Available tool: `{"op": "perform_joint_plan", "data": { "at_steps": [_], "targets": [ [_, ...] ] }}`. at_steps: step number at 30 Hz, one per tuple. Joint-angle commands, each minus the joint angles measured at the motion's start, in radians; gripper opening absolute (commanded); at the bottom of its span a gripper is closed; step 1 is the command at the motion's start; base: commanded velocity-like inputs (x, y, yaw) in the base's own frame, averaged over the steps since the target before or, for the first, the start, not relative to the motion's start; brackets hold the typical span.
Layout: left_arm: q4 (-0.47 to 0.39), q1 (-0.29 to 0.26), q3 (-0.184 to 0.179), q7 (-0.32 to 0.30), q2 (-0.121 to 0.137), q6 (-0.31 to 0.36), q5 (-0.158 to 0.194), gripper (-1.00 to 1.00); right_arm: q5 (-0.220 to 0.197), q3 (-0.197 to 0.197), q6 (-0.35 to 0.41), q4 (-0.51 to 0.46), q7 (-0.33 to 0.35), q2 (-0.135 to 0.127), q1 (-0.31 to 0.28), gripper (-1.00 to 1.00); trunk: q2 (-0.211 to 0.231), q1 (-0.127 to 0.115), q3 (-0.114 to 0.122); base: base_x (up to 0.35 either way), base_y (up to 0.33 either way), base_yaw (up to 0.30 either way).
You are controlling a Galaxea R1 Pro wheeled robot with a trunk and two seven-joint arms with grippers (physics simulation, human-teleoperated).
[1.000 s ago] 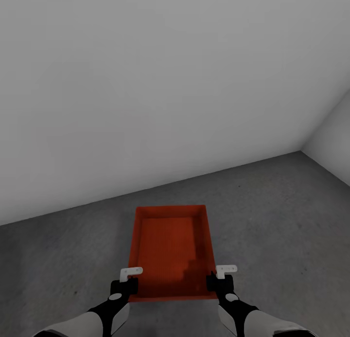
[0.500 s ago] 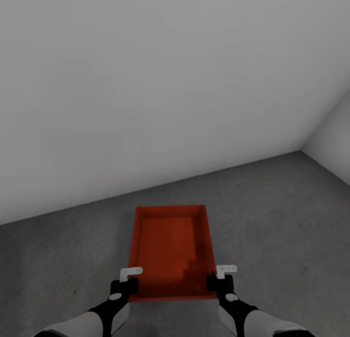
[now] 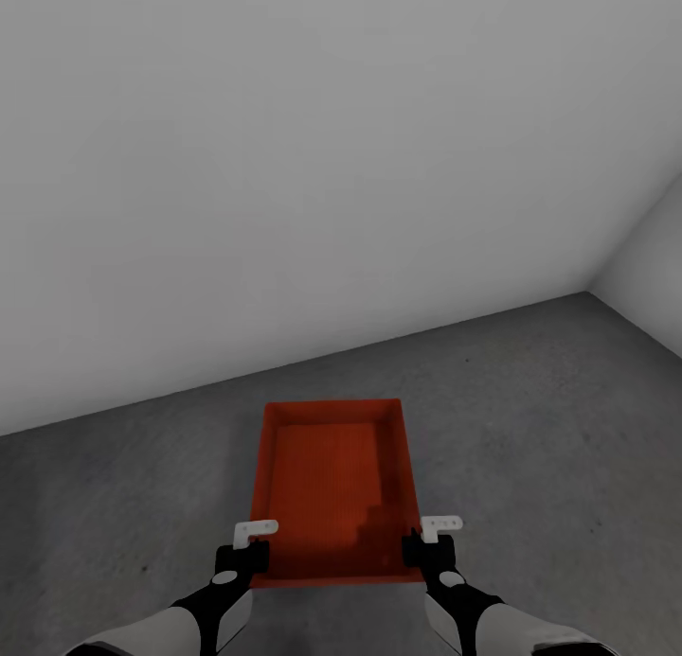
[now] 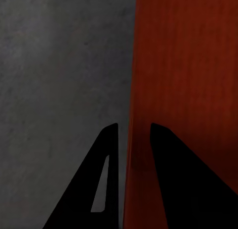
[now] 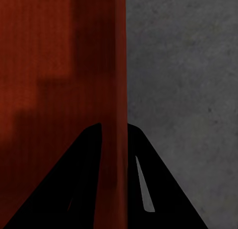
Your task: Move the two storage containers from the living room to the garage. In the garage, place one container on the floor and stack the other container on top of it (either order is fine).
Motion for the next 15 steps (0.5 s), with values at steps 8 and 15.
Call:
{"op": "perform_joint_plan", "data": {
  "at_steps": [8, 15],
  "targets": [
    [-0.001, -0.001, -0.017, 0.019, 0.000, -0.064, 0.004, -1.00, -0.036, -0.057, -0.008, 0.004, -0.009, 0.026, -0.001, -1.00, -0.001, 0.000, -0.001, 0.000, 0.000, 0.000],
    [-0.001, 0.000, -0.018, 0.019, 0.000, -0.064, 0.004, -1.00, -0.036, -0.058, -0.008, 0.004, -0.009, 0.026, -0.001, -1.00, -0.050, 0.027, -0.023, 0.000, 0.000, 0.000]
  ]
}}
